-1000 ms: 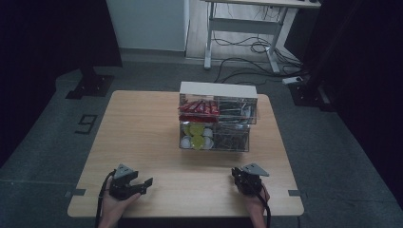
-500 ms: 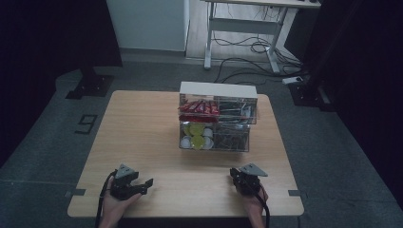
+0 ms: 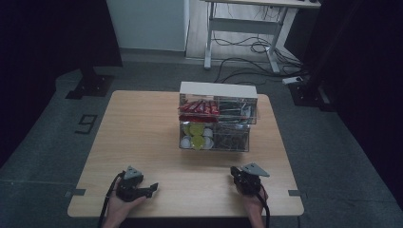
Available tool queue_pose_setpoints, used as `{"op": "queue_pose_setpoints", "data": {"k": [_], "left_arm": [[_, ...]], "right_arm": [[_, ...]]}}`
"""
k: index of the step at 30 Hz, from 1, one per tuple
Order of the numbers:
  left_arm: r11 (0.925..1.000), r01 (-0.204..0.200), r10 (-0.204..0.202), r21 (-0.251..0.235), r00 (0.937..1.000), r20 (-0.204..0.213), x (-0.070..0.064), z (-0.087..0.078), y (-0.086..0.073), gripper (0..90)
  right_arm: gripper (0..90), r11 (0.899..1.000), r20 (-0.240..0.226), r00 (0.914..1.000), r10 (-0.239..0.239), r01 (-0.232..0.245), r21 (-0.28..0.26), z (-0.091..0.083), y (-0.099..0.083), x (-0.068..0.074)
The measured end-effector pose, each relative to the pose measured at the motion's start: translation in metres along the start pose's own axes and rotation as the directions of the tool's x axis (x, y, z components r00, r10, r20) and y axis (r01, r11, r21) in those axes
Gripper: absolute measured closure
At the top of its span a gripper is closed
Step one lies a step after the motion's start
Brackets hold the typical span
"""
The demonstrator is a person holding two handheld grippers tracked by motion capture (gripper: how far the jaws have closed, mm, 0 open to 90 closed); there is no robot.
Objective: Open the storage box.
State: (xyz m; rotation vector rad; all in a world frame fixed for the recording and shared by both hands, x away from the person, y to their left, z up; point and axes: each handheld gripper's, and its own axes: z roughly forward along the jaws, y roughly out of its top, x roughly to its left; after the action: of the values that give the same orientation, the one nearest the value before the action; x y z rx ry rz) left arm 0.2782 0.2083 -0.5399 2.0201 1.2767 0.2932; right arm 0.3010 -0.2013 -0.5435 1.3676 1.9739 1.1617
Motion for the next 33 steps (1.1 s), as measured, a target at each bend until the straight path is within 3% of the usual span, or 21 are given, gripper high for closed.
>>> {"op": "queue_pose_setpoints", "data": {"k": [6, 13, 33], "left_arm": [[1.0000, 0.001, -0.001, -0.007, 1.0000, -0.001, 0.001, 0.000, 0.000, 26.6], [0.9999, -0.009, 0.009, -0.009, 1.0000, 0.001, 0.002, 0.000, -0.001, 26.4], [0.9998, -0.014, 0.014, -0.012, 0.9999, 0.008, 0.003, 0.000, -0.001, 26.3]], "right_arm": [[85.5, 0.999, -0.020, 0.9993, 0.032, -0.032, -0.010, 0.003, 0.003, -0.001], [87.3, 0.999, -0.036, 0.9988, 0.034, -0.035, -0.025, 0.009, 0.011, 0.002], [89.1, 0.999, -0.048, 0.9988, 0.004, -0.006, -0.043, 0.023, 0.031, 0.010]]}}
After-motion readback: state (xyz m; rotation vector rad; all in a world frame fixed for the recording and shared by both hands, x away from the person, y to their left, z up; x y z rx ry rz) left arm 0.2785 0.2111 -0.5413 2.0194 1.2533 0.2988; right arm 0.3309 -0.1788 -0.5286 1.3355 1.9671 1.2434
